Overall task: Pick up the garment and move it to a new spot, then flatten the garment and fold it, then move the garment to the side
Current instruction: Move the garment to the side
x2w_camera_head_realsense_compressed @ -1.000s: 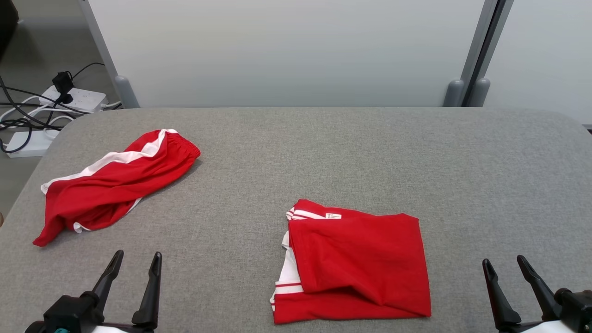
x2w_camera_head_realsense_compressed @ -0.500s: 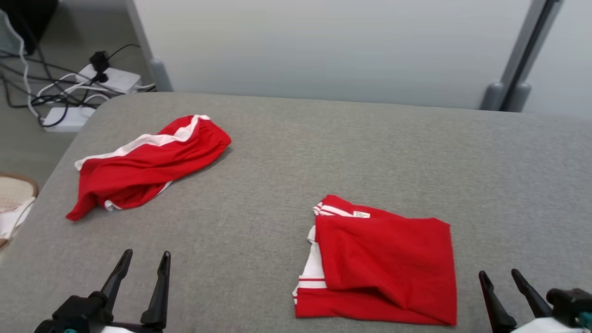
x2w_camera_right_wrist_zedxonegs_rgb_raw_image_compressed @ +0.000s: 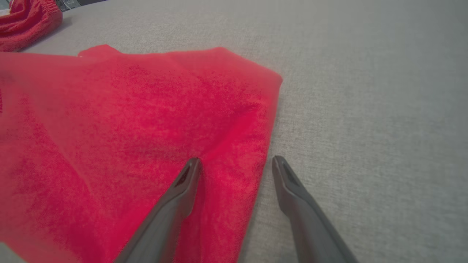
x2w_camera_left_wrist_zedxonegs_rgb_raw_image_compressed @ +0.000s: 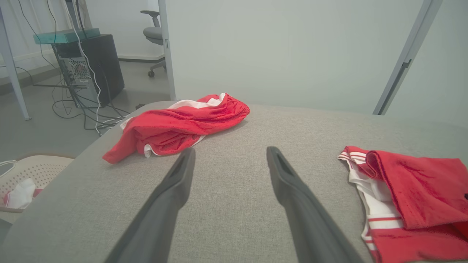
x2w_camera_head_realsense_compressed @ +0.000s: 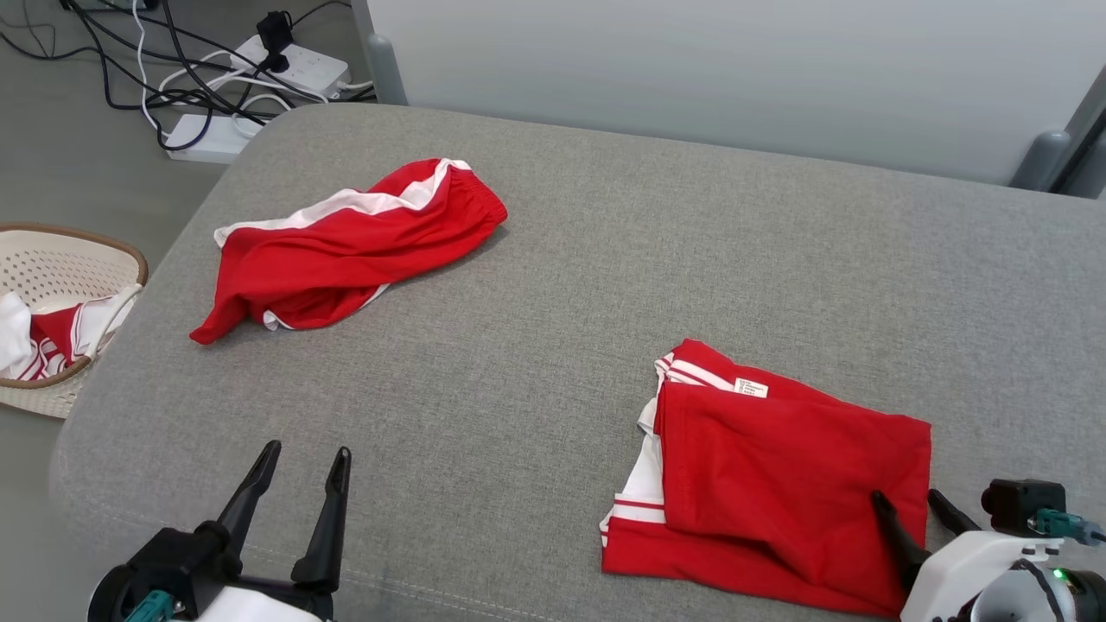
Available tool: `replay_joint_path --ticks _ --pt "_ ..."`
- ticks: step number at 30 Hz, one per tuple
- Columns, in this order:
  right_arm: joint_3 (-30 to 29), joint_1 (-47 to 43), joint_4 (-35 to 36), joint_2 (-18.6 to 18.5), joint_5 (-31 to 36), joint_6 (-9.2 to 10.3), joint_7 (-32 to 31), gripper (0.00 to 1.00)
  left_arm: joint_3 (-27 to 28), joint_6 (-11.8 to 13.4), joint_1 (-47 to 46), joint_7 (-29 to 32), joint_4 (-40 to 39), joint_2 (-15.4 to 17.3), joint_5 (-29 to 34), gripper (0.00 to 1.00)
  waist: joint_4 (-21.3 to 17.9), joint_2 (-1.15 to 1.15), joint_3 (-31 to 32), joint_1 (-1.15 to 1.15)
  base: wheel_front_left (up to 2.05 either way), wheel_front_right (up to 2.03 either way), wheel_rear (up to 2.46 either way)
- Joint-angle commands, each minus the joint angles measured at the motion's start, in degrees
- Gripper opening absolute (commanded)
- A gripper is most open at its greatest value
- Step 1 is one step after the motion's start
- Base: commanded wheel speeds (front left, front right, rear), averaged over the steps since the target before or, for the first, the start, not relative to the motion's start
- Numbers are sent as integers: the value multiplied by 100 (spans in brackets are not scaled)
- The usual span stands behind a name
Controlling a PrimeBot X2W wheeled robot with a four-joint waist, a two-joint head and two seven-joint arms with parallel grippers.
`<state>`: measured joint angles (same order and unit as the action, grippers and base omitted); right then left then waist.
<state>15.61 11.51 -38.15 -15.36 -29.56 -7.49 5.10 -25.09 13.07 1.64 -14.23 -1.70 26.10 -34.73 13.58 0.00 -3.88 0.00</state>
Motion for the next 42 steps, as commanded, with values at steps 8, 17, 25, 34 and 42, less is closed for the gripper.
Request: replay_joint_path --ticks 8,17,25,34,42 --pt "509 504 -242 -95 -370 0 45 0 232 -145 -511 -76 -87 -64 131 100 -29 0 -194 0 0 0 0" --pt "697 782 -459 -266 -408 0 374 0 251 -271 -501 -76 -56 -90 223 100 -525 0 -329 0 0 0 0" --pt "650 1025 -719 -292 -365 0 669 0 36 -457 -783 36 -19 -35 345 100 -1414 0 -546 0 0 0 0" --pt "453 1800 -1060 -358 -332 0 856 0 -33 -573 -1199 262 -217 179 501 100 -2408 0 -1052 0 0 0 0" --pt "352 2894 -1736 -535 -193 0 921 0 -67 -624 -1553 551 -554 400 655 100 -2588 0 -1544 0 0 0 0"
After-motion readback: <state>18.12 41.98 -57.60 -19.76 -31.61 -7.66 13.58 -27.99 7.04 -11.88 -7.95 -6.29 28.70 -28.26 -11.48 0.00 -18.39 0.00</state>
